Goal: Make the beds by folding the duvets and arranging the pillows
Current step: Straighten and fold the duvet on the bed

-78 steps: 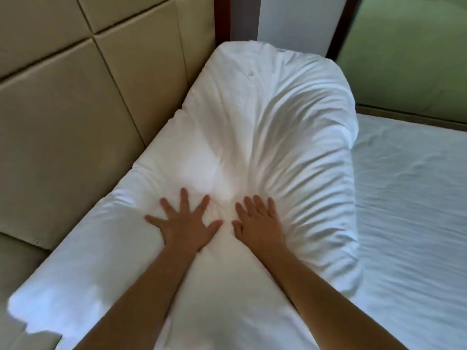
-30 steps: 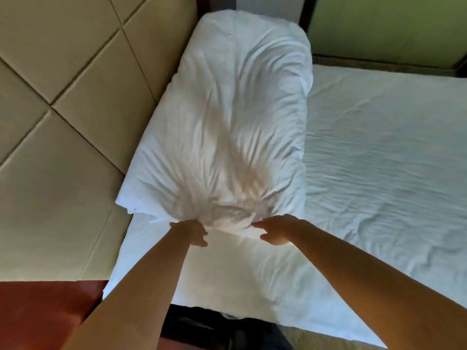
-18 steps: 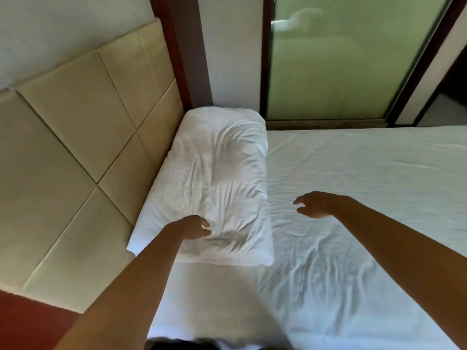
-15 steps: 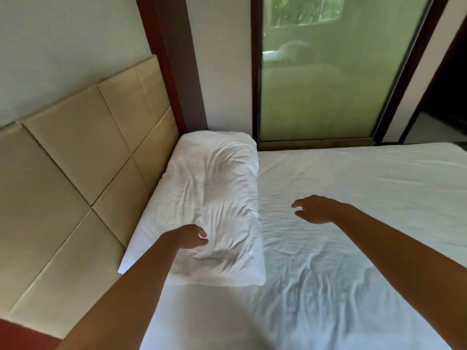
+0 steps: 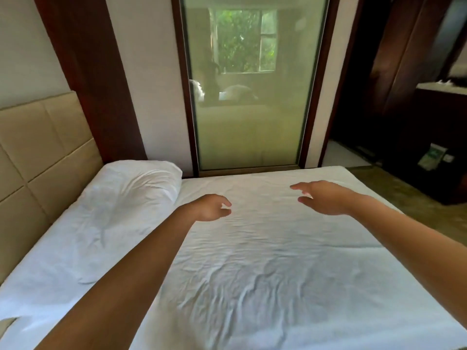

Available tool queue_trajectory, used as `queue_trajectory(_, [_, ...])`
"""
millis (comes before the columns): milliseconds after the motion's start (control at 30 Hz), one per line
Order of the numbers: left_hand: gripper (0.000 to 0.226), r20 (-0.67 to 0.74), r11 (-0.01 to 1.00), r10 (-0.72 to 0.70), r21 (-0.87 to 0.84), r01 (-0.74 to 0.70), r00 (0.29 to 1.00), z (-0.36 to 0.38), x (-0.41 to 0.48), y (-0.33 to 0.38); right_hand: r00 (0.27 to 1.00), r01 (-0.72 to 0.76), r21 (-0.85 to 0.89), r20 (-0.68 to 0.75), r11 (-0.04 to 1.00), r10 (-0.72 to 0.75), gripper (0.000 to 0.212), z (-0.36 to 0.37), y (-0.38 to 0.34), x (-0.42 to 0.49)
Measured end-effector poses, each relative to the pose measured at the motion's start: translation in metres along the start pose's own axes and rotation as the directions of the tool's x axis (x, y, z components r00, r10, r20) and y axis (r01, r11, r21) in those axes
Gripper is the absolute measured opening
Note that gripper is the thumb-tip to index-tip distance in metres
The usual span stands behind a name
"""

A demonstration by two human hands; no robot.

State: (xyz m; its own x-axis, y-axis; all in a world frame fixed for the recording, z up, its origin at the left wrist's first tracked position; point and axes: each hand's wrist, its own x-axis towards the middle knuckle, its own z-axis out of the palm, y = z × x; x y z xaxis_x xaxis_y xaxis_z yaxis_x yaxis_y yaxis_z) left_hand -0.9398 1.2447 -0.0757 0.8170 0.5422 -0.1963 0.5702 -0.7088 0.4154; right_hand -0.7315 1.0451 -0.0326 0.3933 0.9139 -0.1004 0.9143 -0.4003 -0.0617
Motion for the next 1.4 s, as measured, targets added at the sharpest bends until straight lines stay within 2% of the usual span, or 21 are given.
queue_trajectory(67, [0.036,-0.058,0.998,0.062,0.006,-0.061,0.996,0.014,0.018,0.051,0.999,-0.040,0.018,-0.033,0.999,0.041,0.047,-0.006,0.051,-0.024])
queue_trajectory(200, [0.034,-0.134,0.982,0.153,0.130,-0.135,0.979,0.031,0.057,0.147,0.993,-0.109,0.042,-0.032,0.993,0.110,0.047,-0.005,0.149,-0.064])
queue_trajectory(333, [0.031,-0.216,0.974,0.198,0.154,-0.167,0.956,0.035,0.102,0.213,0.986,-0.150,0.081,-0.064,0.985,0.155,0.047,-0.008,0.222,-0.076])
queue_trajectory(467, [0.031,-0.209,0.963,0.253,0.150,-0.224,0.945,0.057,0.169,0.297,0.972,-0.215,0.101,-0.068,0.971,0.223,0.045,-0.014,0.324,-0.079])
queue_trajectory(633, [0.031,-0.174,0.955,0.291,0.116,-0.274,0.941,0.100,0.285,0.415,0.960,-0.267,0.043,-0.075,0.963,0.270,0.042,-0.040,0.477,-0.086])
queue_trajectory(800, [0.029,-0.131,0.957,0.289,0.015,-0.290,0.948,0.138,0.389,0.556,0.923,-0.384,0.004,-0.001,0.923,0.384,0.042,-0.074,0.645,-0.097])
queue_trajectory(967, [0.031,-0.080,0.943,0.331,0.060,-0.327,0.940,0.175,0.469,0.689,0.917,-0.394,0.070,-0.031,0.916,0.397,0.042,-0.079,0.789,-0.098])
queue_trajectory(1100, [0.032,-0.079,0.956,0.285,0.095,-0.278,0.955,0.204,0.534,0.772,0.935,-0.354,0.064,0.000,0.933,0.355,0.043,-0.074,0.904,-0.082])
queue_trajectory(1200, [0.032,-0.154,0.977,0.205,0.094,-0.192,0.967,0.228,0.580,0.818,0.958,-0.286,0.051,-0.023,0.957,0.287,0.043,-0.068,1.001,-0.057])
queue_trajectory(1300, [0.031,-0.226,0.999,0.051,0.009,-0.050,0.973,0.258,0.615,0.846,0.983,-0.183,0.051,-0.014,0.982,0.184,0.041,-0.073,1.083,-0.024])
queue_trajectory(1400, [0.031,-0.192,0.995,-0.097,-0.027,0.094,0.977,0.281,0.639,0.861,0.997,-0.077,-0.013,0.024,0.997,0.077,0.041,-0.083,1.141,0.019])
